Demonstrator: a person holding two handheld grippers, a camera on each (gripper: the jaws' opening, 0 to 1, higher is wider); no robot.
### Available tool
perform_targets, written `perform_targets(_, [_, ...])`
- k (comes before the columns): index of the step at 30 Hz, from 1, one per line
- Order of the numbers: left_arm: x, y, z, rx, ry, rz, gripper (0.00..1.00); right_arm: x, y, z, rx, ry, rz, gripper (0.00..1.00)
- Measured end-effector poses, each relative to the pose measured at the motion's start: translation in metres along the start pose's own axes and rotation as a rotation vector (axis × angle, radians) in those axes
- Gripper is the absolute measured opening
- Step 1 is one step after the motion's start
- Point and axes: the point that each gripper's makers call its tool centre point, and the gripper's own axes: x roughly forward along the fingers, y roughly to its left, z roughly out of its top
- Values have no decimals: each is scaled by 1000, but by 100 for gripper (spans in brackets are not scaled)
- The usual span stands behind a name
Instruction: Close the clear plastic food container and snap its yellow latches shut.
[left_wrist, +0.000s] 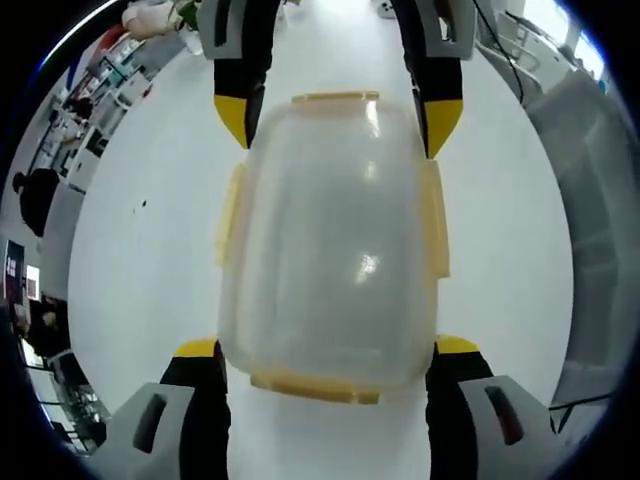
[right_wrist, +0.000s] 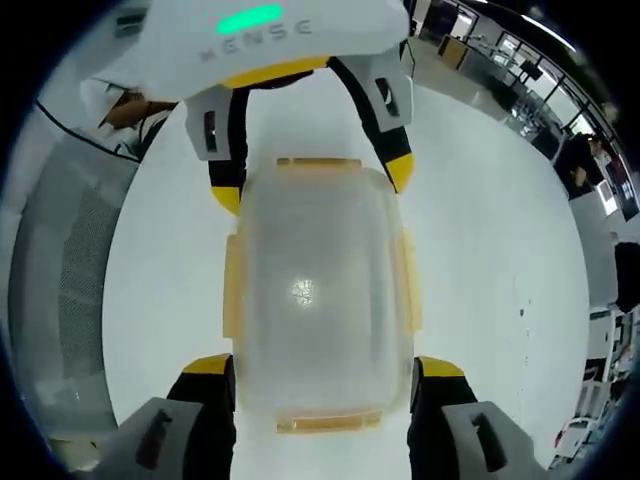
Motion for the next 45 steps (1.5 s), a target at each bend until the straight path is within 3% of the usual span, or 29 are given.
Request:
perform_targets(24, [7, 24, 0, -3, -11, 4, 80, 2, -22, 0, 13, 11, -7, 69])
perform_targets(45, [8, 25, -8, 9, 11, 5, 80, 3, -25, 0, 3, 8, -22, 71])
